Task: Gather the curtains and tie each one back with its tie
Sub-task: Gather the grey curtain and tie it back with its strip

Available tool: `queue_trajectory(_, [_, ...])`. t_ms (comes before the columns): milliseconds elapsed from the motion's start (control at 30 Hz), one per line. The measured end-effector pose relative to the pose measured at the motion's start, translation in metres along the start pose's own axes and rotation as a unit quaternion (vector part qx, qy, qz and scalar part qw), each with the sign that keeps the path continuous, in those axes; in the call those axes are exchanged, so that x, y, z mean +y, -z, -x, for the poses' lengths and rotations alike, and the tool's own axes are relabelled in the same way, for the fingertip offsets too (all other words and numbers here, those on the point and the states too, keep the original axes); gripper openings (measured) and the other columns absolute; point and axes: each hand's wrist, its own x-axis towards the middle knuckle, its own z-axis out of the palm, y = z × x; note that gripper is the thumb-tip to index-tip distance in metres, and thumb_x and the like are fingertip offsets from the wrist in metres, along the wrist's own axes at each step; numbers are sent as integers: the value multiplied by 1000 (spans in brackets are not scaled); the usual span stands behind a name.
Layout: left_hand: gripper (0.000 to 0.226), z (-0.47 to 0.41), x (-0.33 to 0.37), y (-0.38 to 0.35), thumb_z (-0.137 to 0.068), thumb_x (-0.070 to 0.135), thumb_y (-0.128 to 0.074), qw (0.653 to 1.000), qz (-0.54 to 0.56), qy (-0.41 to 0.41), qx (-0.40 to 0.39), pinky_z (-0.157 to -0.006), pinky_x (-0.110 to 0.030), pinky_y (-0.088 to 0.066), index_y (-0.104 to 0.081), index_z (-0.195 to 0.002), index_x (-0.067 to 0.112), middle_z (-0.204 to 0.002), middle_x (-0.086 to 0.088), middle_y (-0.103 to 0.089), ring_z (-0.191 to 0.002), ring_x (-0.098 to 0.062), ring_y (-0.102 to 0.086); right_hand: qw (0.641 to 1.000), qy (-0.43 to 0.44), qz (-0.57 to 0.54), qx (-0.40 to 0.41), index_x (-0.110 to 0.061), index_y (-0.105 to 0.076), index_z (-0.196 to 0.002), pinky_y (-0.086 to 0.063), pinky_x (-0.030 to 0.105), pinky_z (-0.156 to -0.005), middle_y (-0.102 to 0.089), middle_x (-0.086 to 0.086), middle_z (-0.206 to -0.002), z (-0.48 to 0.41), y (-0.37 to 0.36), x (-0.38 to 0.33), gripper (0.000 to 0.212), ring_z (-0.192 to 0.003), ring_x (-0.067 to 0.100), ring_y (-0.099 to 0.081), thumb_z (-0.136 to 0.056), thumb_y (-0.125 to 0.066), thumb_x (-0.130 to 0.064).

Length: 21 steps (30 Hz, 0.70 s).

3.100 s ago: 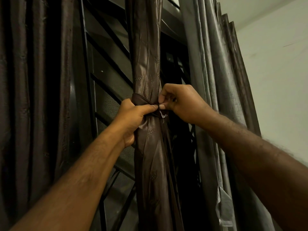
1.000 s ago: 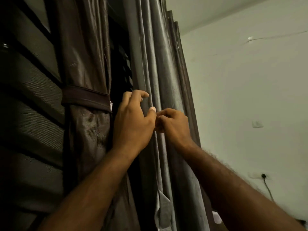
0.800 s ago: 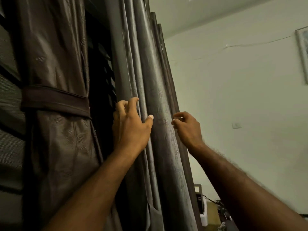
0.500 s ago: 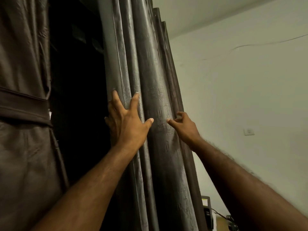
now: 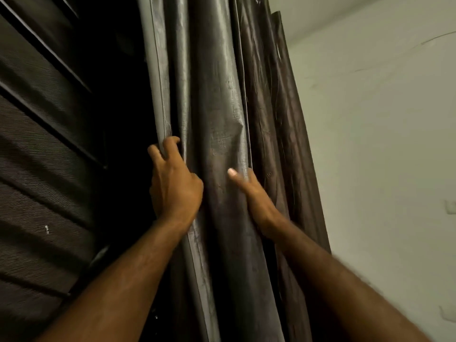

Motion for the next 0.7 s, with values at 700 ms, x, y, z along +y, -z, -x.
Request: queue_trajectory(700, [51, -26, 8, 31, -86, 7, -62, 997, 6, -32, -72, -66, -41, -58, -37, -129, 18, -118, -5, -54, -85, -24, -61, 958, -21, 221, 181, -16, -49, -142, -53, 36, -97, -61, -9, -119, -59, 24, -11, 69, -112, 9, -59, -86, -76, -46])
